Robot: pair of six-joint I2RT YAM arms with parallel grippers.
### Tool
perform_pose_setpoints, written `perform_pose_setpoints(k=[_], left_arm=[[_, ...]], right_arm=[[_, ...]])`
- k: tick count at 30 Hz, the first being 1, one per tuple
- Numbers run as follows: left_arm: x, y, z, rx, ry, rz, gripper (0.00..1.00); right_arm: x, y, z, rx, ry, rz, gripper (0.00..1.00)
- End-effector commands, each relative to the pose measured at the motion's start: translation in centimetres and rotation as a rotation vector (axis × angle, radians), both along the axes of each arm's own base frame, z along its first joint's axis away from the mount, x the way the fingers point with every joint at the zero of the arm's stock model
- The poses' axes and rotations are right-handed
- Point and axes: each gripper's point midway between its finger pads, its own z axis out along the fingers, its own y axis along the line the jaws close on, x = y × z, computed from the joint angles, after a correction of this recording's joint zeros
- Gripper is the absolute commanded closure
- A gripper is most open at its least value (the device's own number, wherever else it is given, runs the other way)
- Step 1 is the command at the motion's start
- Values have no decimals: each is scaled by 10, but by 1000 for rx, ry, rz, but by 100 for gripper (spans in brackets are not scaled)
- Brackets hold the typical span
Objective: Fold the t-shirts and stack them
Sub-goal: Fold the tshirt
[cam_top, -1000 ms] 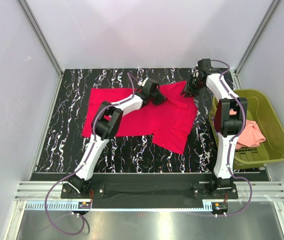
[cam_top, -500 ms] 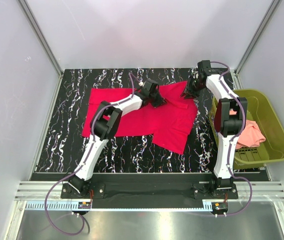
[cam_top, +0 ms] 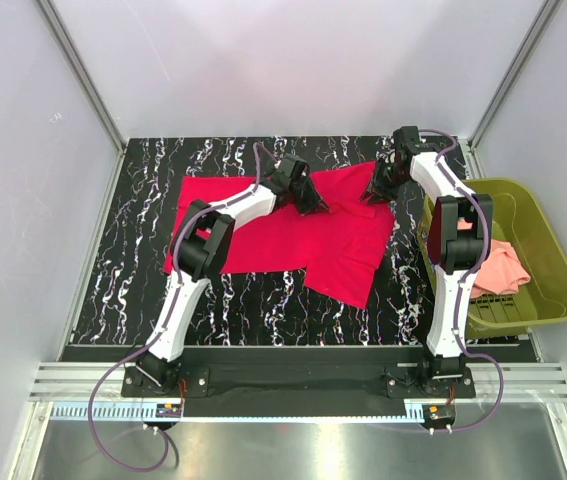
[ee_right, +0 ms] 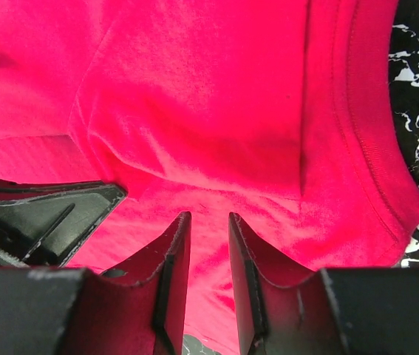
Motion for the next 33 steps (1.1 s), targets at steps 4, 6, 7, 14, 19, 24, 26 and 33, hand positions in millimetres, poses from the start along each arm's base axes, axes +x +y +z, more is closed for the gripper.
perform_pose_setpoints(k=[4, 6, 7, 14, 19, 24, 26, 33], left_arm=[[-11, 5, 33, -63, -9, -75, 100], [-12, 6, 35, -72, -3, -87, 100], [-14, 8, 32, -69, 5, -89, 100], [-10, 17, 33, -94, 17, -96, 98], [-11, 16, 29, -101, 37, -118, 98], [-10, 17, 27, -117, 52, -131, 98], [-10, 18, 29, -131, 59, -138, 98], [-7, 25, 27, -156, 89, -138, 98]], right_arm=[[-1, -11, -7, -52, 3, -2, 66], [0, -12, -9, -61, 5, -1, 66], [0, -13, -10, -66, 5, -2, 66], [-3, -21, -21, -107, 42, -14, 59], [-7, -28, -24, -144, 59, -24, 56], [-11, -29, -29, -153, 64, -17, 54], [-14, -31, -28, -160, 65, -13, 52], [-11, -28, -35, -125, 36, 8, 50]])
